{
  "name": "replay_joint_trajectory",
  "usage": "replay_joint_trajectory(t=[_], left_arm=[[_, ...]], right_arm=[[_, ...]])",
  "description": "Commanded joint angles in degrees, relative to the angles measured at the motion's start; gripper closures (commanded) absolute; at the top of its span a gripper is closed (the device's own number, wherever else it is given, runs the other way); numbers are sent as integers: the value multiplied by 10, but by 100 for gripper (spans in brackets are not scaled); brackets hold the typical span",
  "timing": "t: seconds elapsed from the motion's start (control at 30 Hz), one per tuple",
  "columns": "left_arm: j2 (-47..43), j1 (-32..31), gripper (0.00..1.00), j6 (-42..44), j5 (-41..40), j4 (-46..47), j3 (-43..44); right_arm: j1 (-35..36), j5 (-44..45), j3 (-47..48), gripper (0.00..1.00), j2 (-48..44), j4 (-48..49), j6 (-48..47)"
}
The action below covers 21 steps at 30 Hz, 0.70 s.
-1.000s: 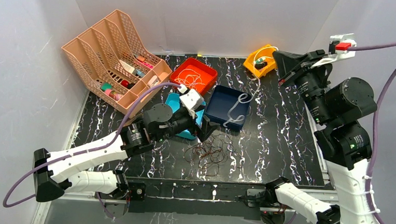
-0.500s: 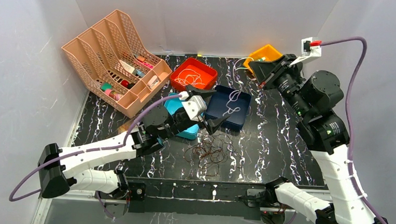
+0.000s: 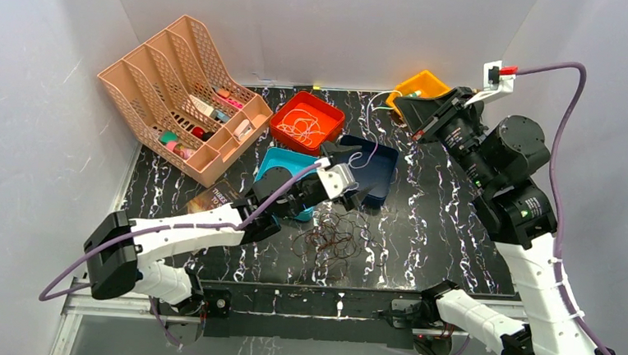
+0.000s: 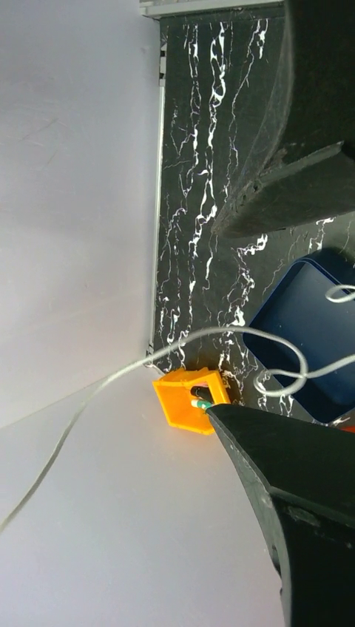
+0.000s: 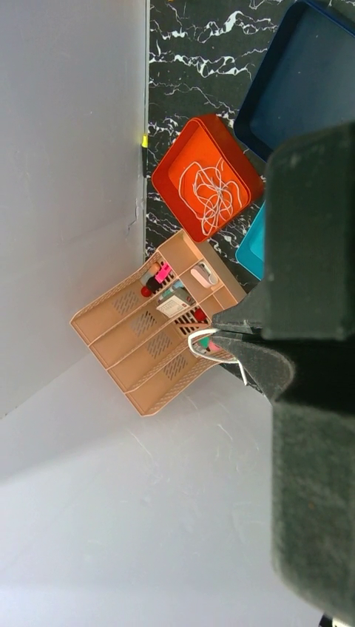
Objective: Untangle the cables
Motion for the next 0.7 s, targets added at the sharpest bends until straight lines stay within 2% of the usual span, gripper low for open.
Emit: replay_joint_trajectory(t=[0.0,0.1,0.23,0.3,0.47,0.67], left_arm=[[20,-1,23,1,-4,64,33],[26,-1,42,-5,-21,74,38],[37,-1,72,-14,-20,77,34],[33,-1,82,-19,-20,77,31],[32,-1,100,-23,-28,76,21],[2,-1,100,-42,-67,61,15]], right_arm=[[2,-10,0,100,-10,37,12],[2,-10,-1,100,-12,36,14],[2,-2,-4,100,-17,32,12],[2,2,-8,100,-20,32,11],[2,6,-18,100,-23,35,11],[2,12,-30,100,-26,35,8]])
